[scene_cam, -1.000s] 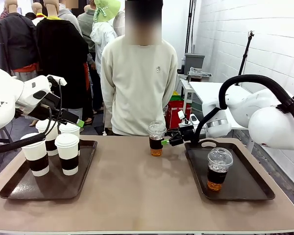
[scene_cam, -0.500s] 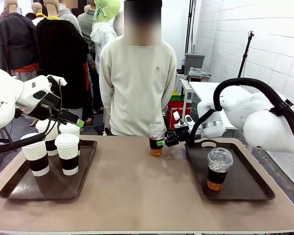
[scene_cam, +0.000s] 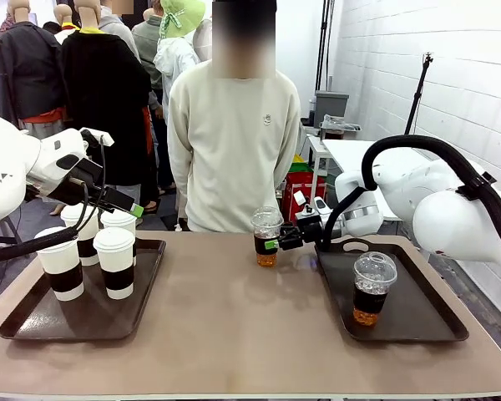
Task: Distribute the coffee onto the tray.
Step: Pick up another iced Americano from the middle of the table and place it on the right Handle tray.
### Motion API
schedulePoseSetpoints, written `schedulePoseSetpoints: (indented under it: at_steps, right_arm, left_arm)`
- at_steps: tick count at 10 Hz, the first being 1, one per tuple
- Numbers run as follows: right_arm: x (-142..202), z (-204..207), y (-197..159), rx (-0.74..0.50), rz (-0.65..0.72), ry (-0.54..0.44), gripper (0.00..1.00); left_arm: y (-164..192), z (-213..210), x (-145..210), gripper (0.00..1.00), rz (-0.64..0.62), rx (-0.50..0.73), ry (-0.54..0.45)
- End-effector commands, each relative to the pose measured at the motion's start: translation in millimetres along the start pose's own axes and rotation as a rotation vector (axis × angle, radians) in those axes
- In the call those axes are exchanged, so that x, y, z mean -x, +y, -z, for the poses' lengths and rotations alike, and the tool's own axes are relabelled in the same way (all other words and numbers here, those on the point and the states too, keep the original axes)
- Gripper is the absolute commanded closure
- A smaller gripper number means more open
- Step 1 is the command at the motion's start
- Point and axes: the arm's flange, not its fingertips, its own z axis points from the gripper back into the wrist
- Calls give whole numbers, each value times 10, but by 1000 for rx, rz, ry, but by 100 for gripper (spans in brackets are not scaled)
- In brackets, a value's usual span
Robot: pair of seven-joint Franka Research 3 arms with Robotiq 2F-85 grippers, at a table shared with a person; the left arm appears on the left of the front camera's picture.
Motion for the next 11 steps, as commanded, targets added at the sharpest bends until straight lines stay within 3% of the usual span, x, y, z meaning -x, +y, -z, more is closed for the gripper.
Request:
schedulePoseSetpoints:
  at_steps: [1, 8, 11]
  right_arm:
    - [-40, 3, -78, -30, 14, 5, 20]
    - [-410, -376, 41, -24, -60, -92, 20]
    - [-598, -784, 179, 27, -75, -89, 20]
  left_arm:
    - [24, 2, 6, 0, 2, 4, 2]
    - [24, 2, 6, 0, 2, 4, 2]
    - [24, 2, 6, 0, 2, 4, 2]
